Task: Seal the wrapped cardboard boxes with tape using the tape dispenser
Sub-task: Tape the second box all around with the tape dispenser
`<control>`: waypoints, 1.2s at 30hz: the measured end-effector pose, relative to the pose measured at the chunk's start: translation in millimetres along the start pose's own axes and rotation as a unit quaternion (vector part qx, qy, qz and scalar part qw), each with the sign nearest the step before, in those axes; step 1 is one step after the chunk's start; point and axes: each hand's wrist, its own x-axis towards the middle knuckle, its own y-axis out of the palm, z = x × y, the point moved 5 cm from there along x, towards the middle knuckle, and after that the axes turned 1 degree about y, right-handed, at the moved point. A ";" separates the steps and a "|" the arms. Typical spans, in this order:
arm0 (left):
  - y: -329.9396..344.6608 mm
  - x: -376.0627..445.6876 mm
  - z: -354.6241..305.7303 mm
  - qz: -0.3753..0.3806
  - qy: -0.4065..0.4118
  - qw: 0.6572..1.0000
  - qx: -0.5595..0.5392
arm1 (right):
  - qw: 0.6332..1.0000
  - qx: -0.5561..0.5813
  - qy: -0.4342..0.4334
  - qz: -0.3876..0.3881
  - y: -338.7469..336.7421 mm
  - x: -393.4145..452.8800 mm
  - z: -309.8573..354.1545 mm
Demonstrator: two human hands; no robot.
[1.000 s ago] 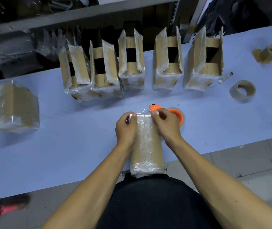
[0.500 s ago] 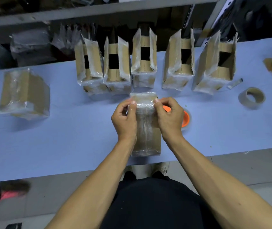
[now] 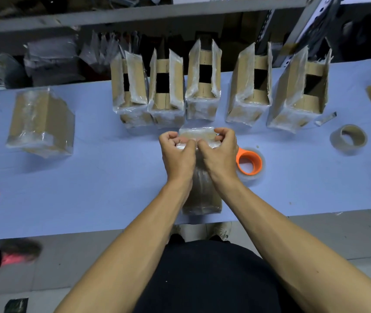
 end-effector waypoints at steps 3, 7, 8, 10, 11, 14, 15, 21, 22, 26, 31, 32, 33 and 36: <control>0.8 13.9 -1.4 0.001 -0.028 1.000 0.011 | 0.999 -0.039 -0.010 0.029 2.0 6.2 0.9; -0.1 28.4 -7.0 0.084 0.056 0.988 0.118 | 0.997 -0.069 -0.015 0.036 7.9 28.6 10.7; -4.3 32.0 -4.4 0.132 0.077 0.979 0.135 | 0.996 -0.066 -0.017 0.048 8.7 34.1 11.2; -23.6 41.6 3.6 0.180 0.100 0.962 0.180 | 0.993 -0.058 -0.008 0.101 7.5 38.7 1.7; -38.1 46.9 9.1 0.174 0.096 0.958 0.204 | 0.987 -0.077 0.005 0.137 5.1 36.4 -8.7; -84.6 59.7 29.9 0.062 0.058 0.962 0.260 | 0.962 -0.178 0.056 0.198 -7.3 20.9 -51.7; -95.5 59.2 34.9 0.019 0.049 0.962 0.267 | 0.961 -0.192 0.065 0.188 -12.9 15.1 -64.2; -103.7 47.4 41.2 -0.062 0.031 0.961 0.268 | 0.986 -0.129 0.093 0.052 -19.0 2.7 -83.1; -105.3 51.9 40.6 -0.042 0.012 0.957 0.287 | 0.987 -0.139 0.069 0.037 -18.0 5.6 -78.1; -100.9 66.7 33.4 0.127 -0.018 0.944 0.303 | 0.977 -0.179 -0.034 0.106 -8.7 20.5 -56.9; -91.5 51.5 33.7 0.156 0.067 0.909 0.380 | 0.982 -0.136 0.059 0.115 -5.3 17.7 -63.4; -94.9 45.9 33.9 0.132 0.081 0.909 0.388 | 0.986 -0.136 0.060 0.074 -10.2 14.5 -66.9; -99.4 39.0 34.1 0.105 0.083 0.911 0.391 | 0.987 -0.143 0.058 0.045 -14.7 10.8 -69.6; -103.3 27.9 38.3 0.096 0.074 0.894 0.431 | 0.991 -0.130 0.026 0.034 -15.1 11.5 -71.3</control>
